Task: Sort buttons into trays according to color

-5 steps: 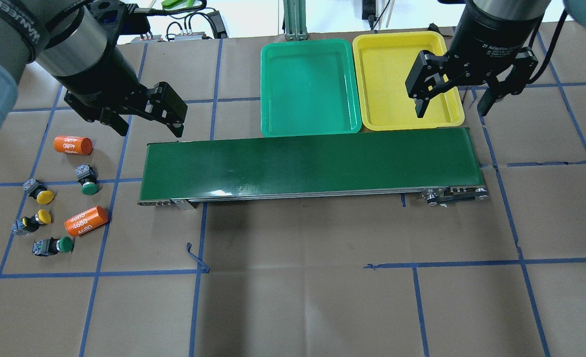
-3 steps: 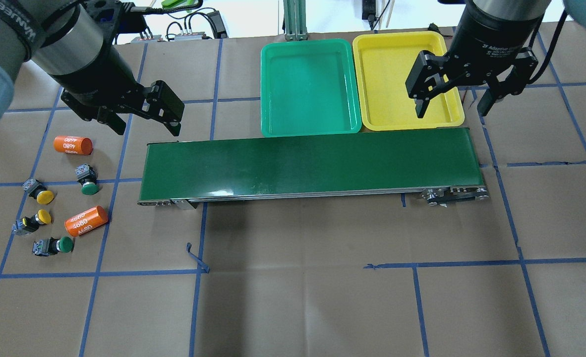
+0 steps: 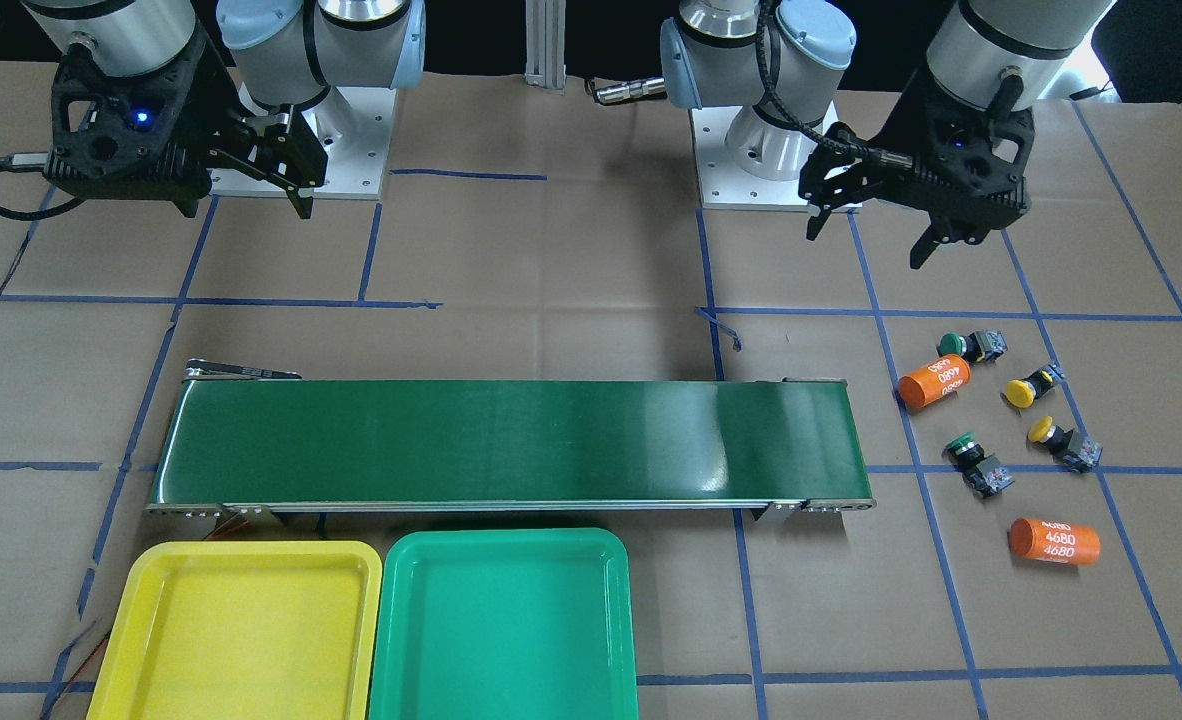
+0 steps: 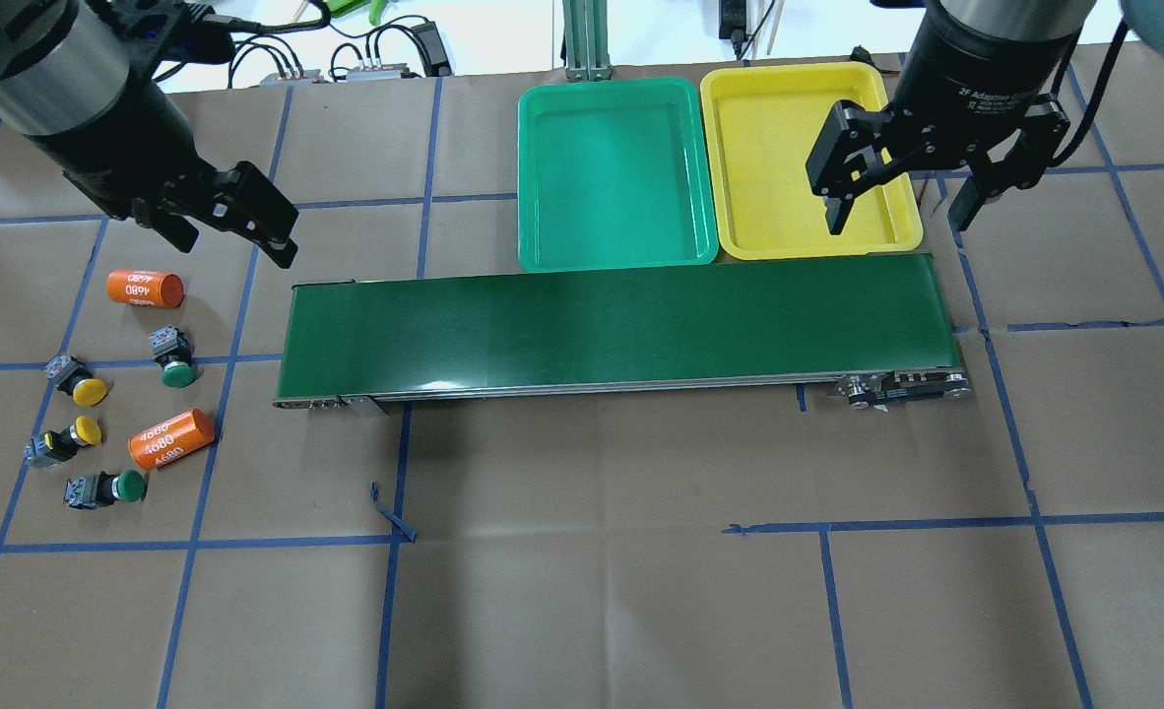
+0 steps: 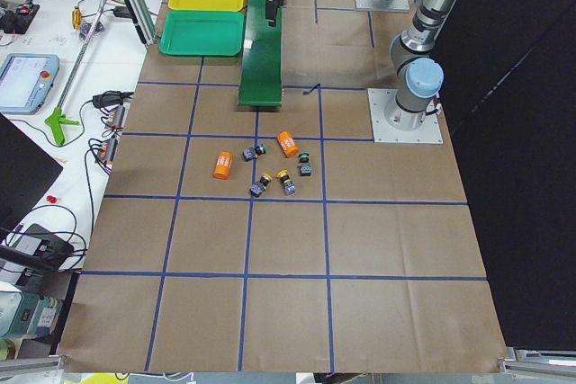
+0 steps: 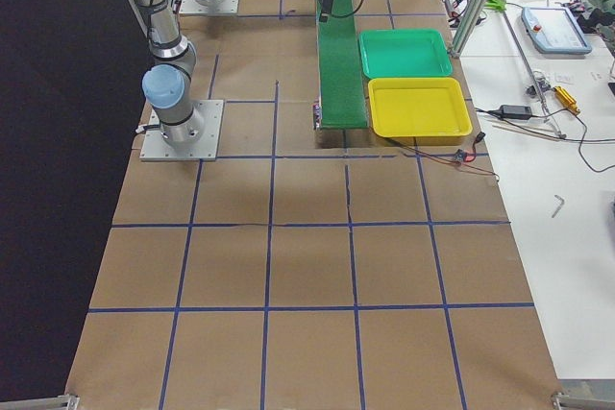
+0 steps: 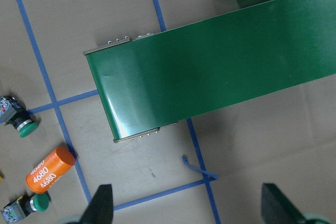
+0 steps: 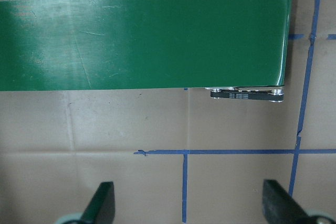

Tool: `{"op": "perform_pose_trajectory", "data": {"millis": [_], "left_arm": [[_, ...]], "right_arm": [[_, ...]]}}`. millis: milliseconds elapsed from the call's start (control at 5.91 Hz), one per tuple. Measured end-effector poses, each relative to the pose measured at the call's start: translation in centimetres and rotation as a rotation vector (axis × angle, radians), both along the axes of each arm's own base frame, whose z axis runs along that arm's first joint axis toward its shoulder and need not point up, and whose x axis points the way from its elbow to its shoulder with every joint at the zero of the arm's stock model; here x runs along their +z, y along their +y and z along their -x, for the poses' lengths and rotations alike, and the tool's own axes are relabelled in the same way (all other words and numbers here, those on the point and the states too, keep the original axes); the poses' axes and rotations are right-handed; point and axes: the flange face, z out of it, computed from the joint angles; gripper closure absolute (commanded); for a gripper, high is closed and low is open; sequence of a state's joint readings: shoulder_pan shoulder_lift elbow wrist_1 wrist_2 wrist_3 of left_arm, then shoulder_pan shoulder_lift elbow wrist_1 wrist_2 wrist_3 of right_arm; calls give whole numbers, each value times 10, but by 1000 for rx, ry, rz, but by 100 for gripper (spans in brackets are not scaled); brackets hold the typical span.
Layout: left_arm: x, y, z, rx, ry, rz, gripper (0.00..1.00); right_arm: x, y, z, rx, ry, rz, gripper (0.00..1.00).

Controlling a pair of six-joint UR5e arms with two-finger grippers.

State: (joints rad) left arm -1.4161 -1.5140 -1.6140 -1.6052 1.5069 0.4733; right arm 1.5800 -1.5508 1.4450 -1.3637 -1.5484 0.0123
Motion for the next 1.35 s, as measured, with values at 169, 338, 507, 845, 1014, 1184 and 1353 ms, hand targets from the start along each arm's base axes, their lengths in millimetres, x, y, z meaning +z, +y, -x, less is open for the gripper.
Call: {"op": "perform_pose_trajectory", "data": {"millis": [169, 338, 507, 845, 1014, 1184, 1353], "left_arm": [[-22, 1, -34, -86, -14, -40, 2], [-51, 4, -72, -141, -34, -93, 2], [-84, 4, -111, -191, -30, -121, 3], [-155, -1, -171, -325, -23, -95, 3], [-197, 1, -198, -402, -13, -80, 3], [-234, 11, -215, -469, -4, -66, 4], [-262, 20, -220, -520, 3, -60, 4]], "right_arm": [[0, 0, 0, 0, -2, 0, 0], [0, 0, 0, 0, -4, -1, 0], [-1, 0, 0, -1, -5, -2, 0], [-1, 0, -1, 4, -8, 0, 0], [1, 0, -2, 21, -11, 6, 0], [2, 0, -4, 45, -15, 13, 0], [2, 0, -4, 62, -17, 16, 0]]}}
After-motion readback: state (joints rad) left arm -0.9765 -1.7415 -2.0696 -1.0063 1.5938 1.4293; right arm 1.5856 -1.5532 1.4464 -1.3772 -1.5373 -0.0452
